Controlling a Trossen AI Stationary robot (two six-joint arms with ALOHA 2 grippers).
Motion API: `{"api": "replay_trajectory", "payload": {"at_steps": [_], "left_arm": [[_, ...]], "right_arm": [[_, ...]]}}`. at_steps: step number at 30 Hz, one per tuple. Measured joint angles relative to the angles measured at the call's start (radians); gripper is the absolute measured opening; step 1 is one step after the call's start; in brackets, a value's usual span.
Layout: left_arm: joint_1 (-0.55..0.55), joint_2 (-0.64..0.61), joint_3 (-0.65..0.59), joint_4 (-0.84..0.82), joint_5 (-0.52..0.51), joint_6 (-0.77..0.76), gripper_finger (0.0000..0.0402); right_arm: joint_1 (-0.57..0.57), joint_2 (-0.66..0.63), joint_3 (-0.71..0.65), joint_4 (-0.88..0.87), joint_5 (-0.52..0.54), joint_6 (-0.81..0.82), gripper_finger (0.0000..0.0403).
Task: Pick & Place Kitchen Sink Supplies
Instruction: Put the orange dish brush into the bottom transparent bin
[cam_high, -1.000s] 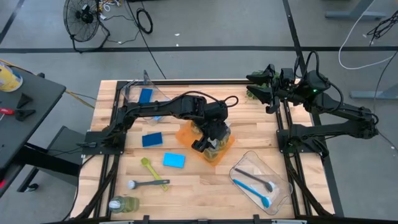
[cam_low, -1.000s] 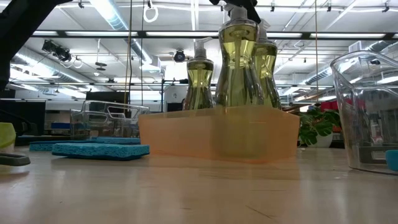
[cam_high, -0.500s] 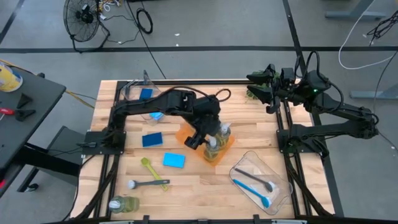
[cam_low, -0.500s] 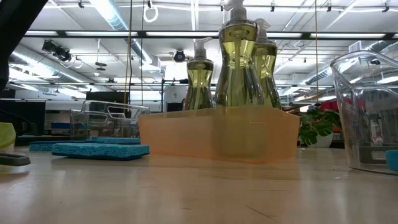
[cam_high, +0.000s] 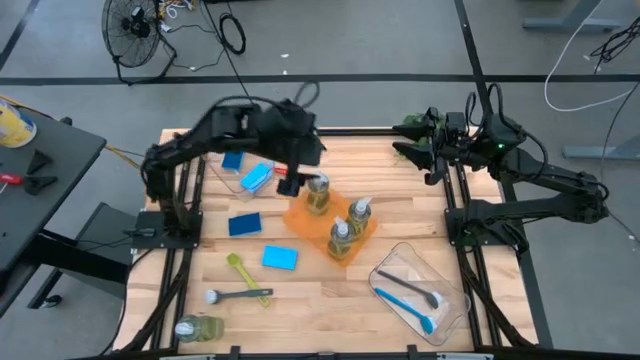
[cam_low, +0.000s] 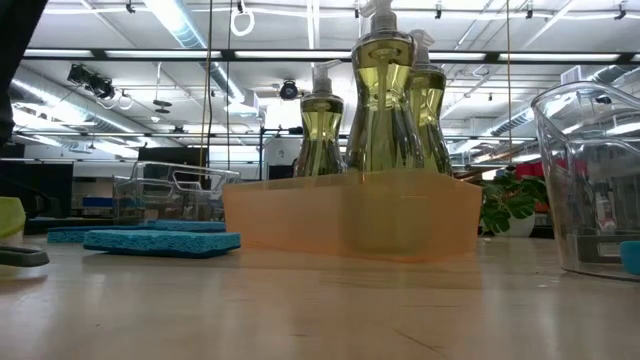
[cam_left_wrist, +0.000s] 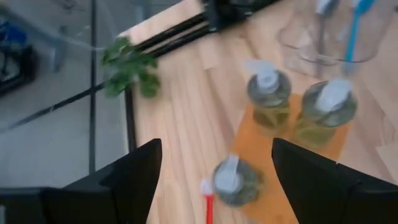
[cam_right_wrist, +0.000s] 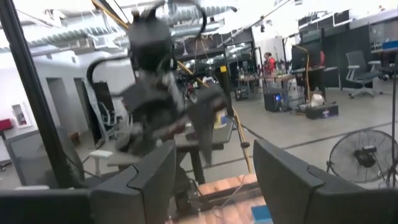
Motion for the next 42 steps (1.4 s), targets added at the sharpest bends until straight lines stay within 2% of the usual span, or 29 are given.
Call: {"api": "replay_trajectory", "payload": {"at_steps": [4,8,16,23,28,33,42], "left_arm": [[0.029,-0.043,0.0,-0.102,-0.022,-0.058,0.0309],[0.078,-0.067,0.0,-0.2,0.035,-0.105,0.0309],[0.177,-0.087,-0.007,-0.26,0.134,-0.089,0.0295],[0.276,-0.127,-0.125,-0.265,0.178,-0.07,0.0281],[0.345,-0.161,-0.257,-0.189,0.218,-0.049,0.0275],[0.387,-0.174,-0.408,-0.033,0.231,-0.004,0.0275],[0.412,-0.174,-0.654,0.221,0.123,0.123,0.0275]], "right_arm": [[0.0,0.0,0.0,-0.04,0.0,0.001,0.0215],[0.0,0.0,0.0,-0.053,0.001,0.001,0.0215],[0.0,0.0,0.0,-0.053,0.075,-0.001,0.0215],[0.0,0.0,0.0,-0.053,0.082,-0.001,0.0215],[0.0,0.0,0.0,-0.057,0.081,-0.001,0.0215],[0.0,0.0,0.0,-0.061,0.078,-0.001,0.0215],[0.0,0.0,0.0,-0.076,0.078,0.024,0.0215]]}}
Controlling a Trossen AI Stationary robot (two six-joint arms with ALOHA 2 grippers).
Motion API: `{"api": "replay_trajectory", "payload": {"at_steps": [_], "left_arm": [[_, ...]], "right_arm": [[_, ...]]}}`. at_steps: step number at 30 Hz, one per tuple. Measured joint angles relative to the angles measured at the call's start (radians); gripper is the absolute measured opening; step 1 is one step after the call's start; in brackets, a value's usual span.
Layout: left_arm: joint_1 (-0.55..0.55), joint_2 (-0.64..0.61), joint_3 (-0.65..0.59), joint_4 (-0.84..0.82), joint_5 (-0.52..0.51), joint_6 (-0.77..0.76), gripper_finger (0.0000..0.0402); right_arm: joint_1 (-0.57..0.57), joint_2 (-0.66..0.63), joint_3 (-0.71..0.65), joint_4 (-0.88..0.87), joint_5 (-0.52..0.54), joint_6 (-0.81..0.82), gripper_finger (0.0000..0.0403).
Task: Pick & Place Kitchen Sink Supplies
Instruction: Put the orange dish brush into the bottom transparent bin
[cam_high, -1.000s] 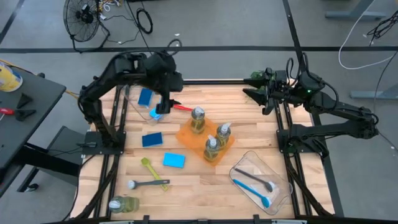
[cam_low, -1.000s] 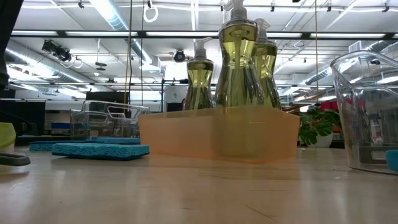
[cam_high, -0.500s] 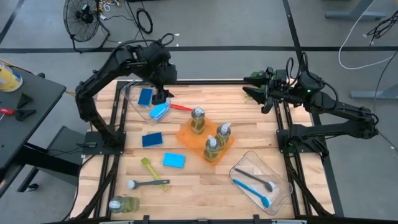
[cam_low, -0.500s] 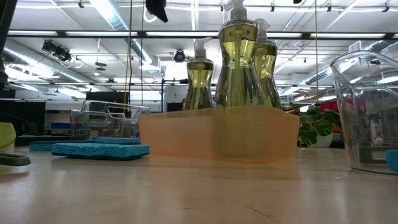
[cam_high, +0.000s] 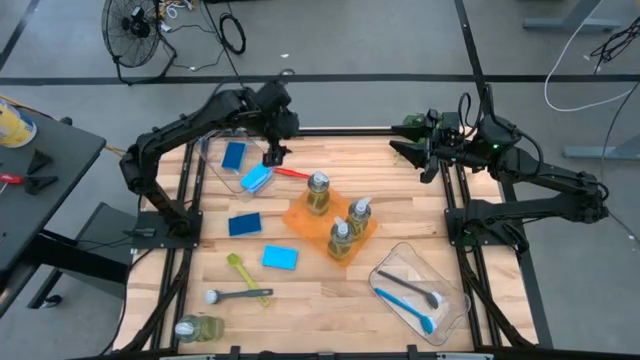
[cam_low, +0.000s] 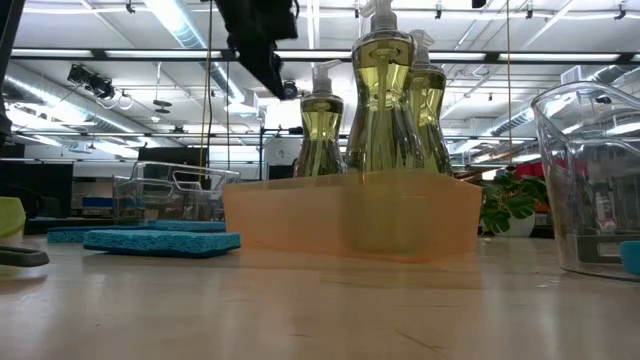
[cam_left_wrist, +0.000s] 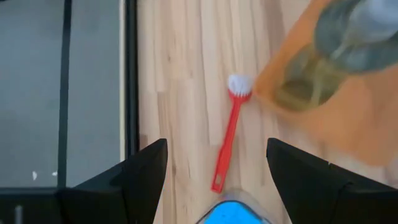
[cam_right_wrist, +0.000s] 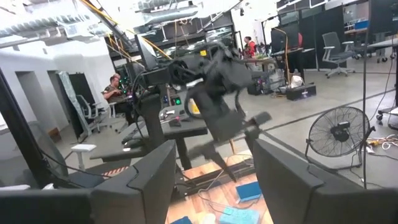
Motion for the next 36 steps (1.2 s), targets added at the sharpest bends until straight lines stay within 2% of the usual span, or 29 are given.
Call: {"api": "replay_trajectory", "payload": {"at_steps": [9,18,25,30,36], "left_arm": [[0.004,0.0,-0.225,0.146,-0.031,0.01,0.0275],[0.004,0.0,-0.376,0.347,-0.034,0.01,0.0275],[0.003,0.025,-0.392,0.398,-0.056,0.07,0.0275],[0.001,0.069,-0.392,0.388,-0.002,0.07,0.0275],[-0.002,0.133,-0.392,0.391,0.002,0.092,0.0275]], "right_arm": [[0.0,0.0,0.0,-0.013,0.0,0.0,0.0215],[0.0,0.0,0.0,-0.013,0.0,0.0,0.0215],[0.0,0.0,0.0,-0.013,0.001,0.0,0.0215],[0.0,0.0,0.0,-0.012,0.001,0.0,0.0215],[0.0,0.0,0.0,-0.011,0.003,0.0,0.0215]]}}
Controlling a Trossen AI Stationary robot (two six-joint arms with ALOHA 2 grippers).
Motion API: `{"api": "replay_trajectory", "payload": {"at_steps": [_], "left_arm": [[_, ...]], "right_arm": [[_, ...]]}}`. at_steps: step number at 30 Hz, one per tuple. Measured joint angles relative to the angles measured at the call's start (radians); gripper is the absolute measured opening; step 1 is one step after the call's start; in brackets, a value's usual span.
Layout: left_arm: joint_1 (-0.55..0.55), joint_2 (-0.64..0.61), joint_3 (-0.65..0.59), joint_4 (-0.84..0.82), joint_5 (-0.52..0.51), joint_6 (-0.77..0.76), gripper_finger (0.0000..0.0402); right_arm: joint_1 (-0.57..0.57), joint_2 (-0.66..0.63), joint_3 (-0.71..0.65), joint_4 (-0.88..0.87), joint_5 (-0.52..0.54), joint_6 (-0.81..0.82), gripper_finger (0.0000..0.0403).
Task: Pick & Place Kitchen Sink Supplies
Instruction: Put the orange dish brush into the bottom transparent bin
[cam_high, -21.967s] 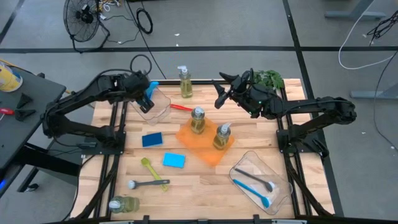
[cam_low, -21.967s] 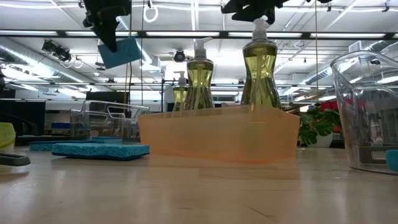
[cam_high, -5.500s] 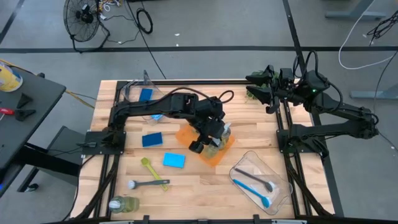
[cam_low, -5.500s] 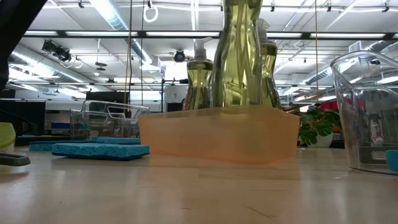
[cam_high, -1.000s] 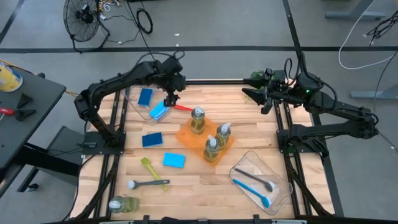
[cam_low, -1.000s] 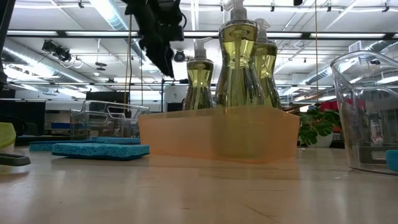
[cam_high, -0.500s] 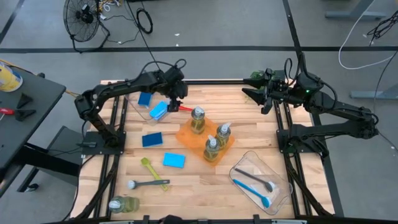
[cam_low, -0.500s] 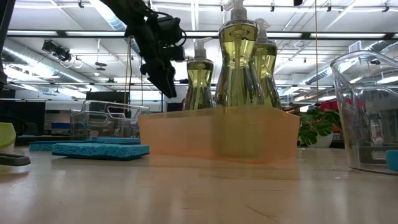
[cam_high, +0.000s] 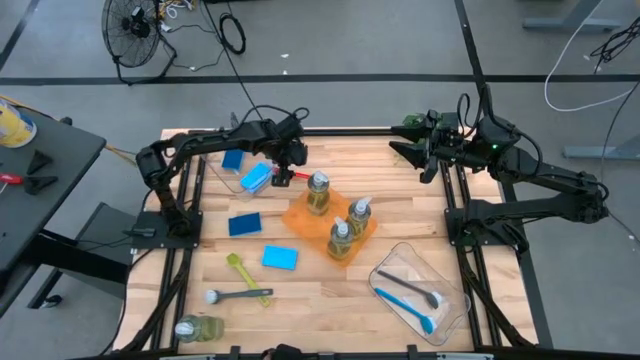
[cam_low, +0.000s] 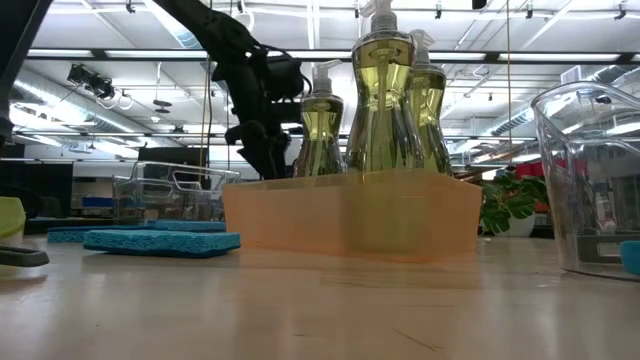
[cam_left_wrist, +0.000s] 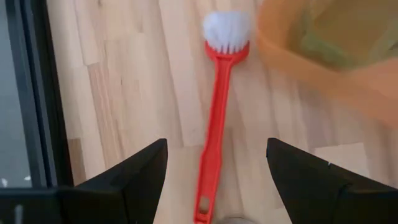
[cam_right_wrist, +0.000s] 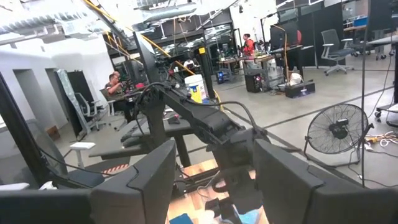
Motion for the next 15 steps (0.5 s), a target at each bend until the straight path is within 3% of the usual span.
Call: {"api": "replay_trajectory", "payload": {"at_steps": [15], "left_arm": [[0.005,0.094,0.001,0.063,-0.028,0.077,0.0275]], "right_arm": [[0.0,0.0,0.0,-0.001,-0.001,0.0,0.0215]]}}
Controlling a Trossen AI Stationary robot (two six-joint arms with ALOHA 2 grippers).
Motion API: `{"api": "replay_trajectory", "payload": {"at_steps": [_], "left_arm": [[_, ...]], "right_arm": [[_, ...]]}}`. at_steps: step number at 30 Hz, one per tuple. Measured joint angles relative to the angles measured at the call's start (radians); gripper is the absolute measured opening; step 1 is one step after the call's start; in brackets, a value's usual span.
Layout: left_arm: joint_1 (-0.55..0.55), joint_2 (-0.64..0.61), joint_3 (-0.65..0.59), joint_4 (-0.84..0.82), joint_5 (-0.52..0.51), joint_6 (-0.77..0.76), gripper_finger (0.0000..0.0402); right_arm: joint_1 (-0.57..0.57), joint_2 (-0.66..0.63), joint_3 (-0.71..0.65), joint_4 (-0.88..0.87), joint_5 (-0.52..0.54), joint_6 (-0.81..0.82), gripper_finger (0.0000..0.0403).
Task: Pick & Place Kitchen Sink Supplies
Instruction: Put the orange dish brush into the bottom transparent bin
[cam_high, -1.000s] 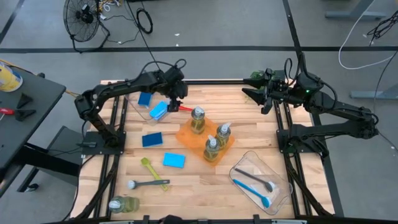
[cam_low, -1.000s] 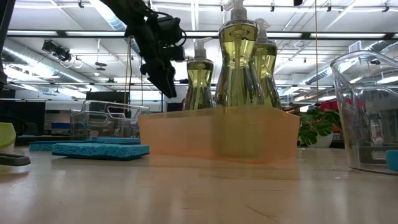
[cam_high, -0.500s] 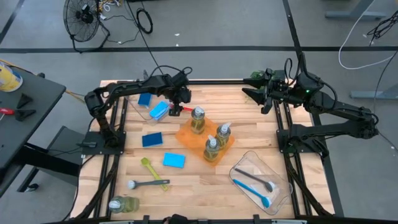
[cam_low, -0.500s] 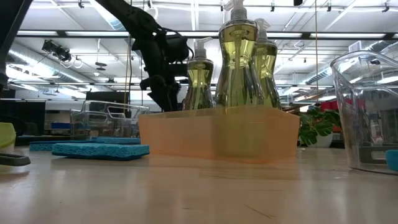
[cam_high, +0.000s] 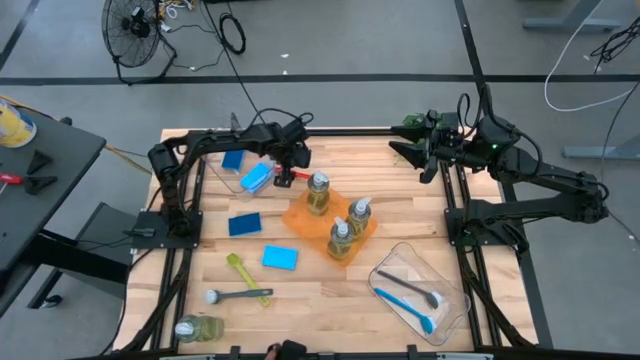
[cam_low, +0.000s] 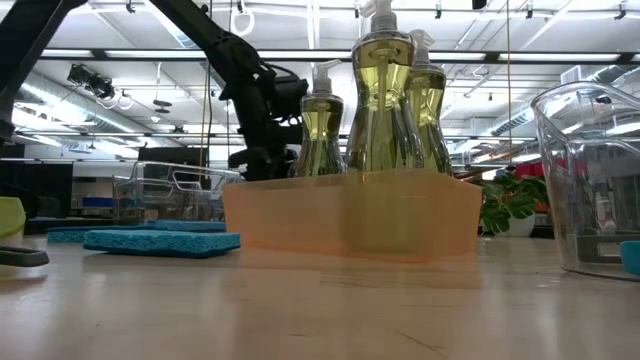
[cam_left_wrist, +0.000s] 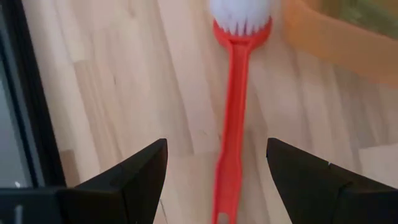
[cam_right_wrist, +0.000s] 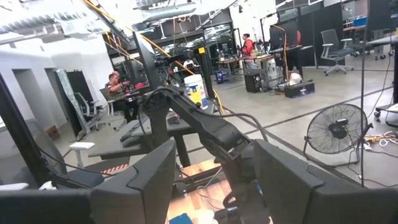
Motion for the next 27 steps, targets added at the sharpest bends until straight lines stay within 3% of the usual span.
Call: {"api": "replay_trajectory", "payload": {"at_steps": [27], "left_arm": [[0.006,0.114,-0.001,0.049,0.002,0.004,0.0275]], "right_arm": [[0.0,0.0,0.0,-0.01,0.005,0.0,0.0215]]}}
